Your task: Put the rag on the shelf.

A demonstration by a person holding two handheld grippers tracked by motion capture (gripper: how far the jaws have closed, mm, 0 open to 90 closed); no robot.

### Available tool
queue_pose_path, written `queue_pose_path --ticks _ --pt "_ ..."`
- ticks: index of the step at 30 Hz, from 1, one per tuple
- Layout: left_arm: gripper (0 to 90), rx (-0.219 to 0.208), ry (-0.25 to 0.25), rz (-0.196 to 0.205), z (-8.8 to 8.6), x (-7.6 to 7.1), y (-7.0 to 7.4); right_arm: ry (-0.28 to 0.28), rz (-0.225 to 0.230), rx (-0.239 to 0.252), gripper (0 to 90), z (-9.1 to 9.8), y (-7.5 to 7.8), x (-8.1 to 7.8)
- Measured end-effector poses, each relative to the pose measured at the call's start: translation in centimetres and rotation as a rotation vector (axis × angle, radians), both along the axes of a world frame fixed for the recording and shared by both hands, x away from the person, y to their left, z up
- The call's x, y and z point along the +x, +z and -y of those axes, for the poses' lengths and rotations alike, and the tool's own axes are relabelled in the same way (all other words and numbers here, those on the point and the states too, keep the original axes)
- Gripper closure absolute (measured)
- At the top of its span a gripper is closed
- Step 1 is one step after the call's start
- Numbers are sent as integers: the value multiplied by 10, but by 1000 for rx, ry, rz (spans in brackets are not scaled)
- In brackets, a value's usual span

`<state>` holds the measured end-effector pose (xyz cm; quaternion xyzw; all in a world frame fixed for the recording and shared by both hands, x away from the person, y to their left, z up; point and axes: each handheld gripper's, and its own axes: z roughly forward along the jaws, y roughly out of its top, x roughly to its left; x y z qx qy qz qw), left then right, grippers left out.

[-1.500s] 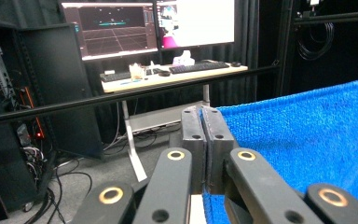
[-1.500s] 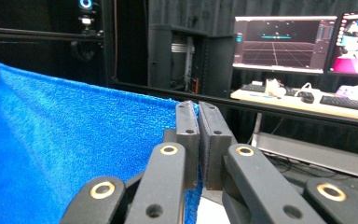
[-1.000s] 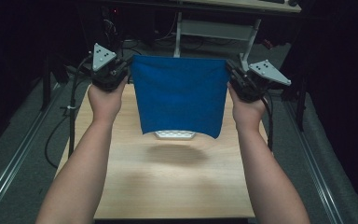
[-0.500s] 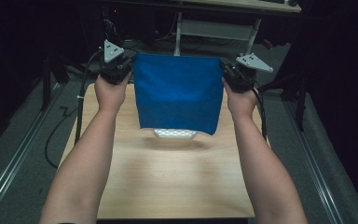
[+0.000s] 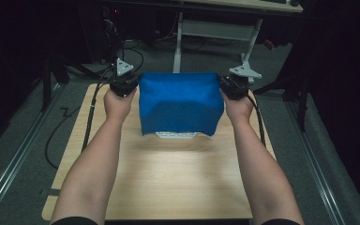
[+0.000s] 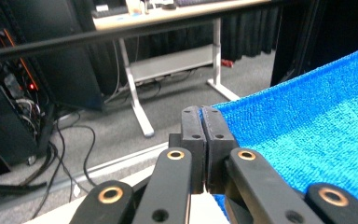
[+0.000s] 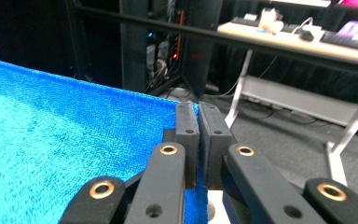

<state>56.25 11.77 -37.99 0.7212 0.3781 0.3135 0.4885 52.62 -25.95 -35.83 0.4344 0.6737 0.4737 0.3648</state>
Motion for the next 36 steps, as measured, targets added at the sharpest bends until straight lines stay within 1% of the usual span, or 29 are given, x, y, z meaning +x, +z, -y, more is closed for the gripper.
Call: queue_pose_path --ticks 2,4,5,7,10,11,12,14,19,26,31,36 --pt "893 10 0 -24 0 0 -12 6 -19 -2 881 1 -9 2" --pt "893 7 -1 -35 -1 0 -18 14 -31 -12 881 1 -17 3" --pt "893 6 -2 -48 -2 0 -23 17 -38 -13 881 1 -20 3" --pt "893 16 -4 -60 -2 -1 -30 23 -53 -10 881 1 -27 3" --pt "893 15 -5 -84 -3 -2 -39 29 -66 2 881 1 -36 3" --pt "893 29 -4 -94 -3 -2 -44 33 -68 7 881 0 -39 3" --pt "893 28 -6 -91 -3 -3 -48 35 -78 7 881 0 -44 2" --pt "893 21 -7 -104 -4 -4 -53 36 -91 5 881 1 -51 1" --pt "893 26 -11 -123 -4 -9 -69 31 -114 20 881 1 -67 -2" --pt "893 23 -11 -151 -5 -14 -83 23 -141 20 881 -1 -85 -5" --pt "893 25 -9 -164 -5 -17 -90 19 -158 29 880 -2 -94 -7" --pt "892 24 -10 -196 -6 -18 -98 15 -179 42 880 -3 -102 -9"
